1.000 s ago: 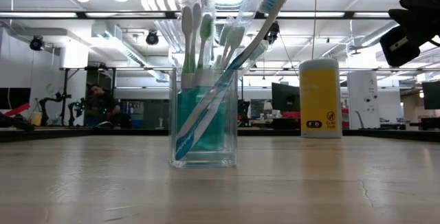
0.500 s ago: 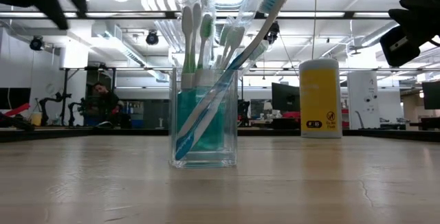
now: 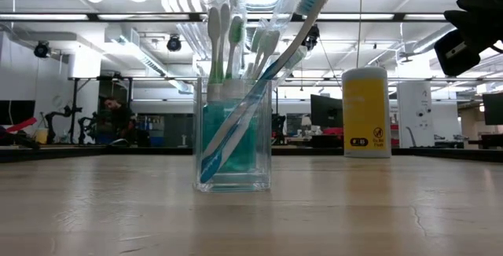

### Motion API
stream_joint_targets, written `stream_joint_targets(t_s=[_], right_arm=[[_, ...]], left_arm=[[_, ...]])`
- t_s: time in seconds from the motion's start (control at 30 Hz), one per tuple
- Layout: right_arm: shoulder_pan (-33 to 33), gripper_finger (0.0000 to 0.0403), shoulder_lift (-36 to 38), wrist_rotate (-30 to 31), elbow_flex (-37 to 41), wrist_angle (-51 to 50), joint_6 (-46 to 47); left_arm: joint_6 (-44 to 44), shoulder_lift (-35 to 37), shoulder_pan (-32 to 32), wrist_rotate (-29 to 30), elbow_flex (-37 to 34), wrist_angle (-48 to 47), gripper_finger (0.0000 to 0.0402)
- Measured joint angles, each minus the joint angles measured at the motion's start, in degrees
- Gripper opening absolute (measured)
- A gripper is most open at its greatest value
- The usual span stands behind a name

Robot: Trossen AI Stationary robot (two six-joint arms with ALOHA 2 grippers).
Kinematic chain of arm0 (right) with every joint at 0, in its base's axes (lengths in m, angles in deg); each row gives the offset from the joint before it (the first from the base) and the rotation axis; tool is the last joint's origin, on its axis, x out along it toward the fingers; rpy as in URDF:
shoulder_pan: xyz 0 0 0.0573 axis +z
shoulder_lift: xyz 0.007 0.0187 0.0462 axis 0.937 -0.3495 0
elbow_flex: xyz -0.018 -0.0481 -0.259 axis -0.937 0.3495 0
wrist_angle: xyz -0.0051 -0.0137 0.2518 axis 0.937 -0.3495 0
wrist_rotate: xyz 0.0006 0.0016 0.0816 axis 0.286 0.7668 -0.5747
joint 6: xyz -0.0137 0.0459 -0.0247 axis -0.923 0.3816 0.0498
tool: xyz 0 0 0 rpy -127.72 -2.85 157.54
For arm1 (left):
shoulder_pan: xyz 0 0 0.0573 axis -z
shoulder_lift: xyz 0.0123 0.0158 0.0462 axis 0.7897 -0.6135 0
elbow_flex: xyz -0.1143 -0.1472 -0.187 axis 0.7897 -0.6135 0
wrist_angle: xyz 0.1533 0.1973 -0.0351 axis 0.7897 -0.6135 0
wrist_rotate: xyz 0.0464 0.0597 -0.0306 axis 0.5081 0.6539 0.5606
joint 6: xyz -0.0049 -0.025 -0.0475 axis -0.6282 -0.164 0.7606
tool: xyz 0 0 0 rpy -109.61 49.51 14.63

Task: Pick & Place toothbrushing station
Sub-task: Put the blue mouthwash into the transparent organizer

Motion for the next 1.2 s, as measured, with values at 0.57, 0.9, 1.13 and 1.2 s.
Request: stream_joint_targets(t_s=[0.57, 0.9, 1.13, 1.2], right_arm=[[0.0, 0.0075, 0.0, 0.0, 0.0, 0.0, 0.0], [0.0, 0.0075, 0.0, 0.0, 0.0, 0.0, 0.0], [0.0, 0.0075, 0.0, 0.0, 0.0, 0.0, 0.0], [0.0, 0.0075, 0.0, 0.0, 0.0, 0.0, 0.0]], left_arm=[[12.64, -7.04, 6.29, -6.39, 0.07, 7.83, 0.017], [14.07, -12.08, 7.13, -8.23, 0.07, 12.07, 0.017], [16.81, -16.06, 8.03, -13.09, 0.07, 14.09, 0.017], [17.17, -16.85, 8.13, -13.04, 0.07, 14.15, 0.017]])
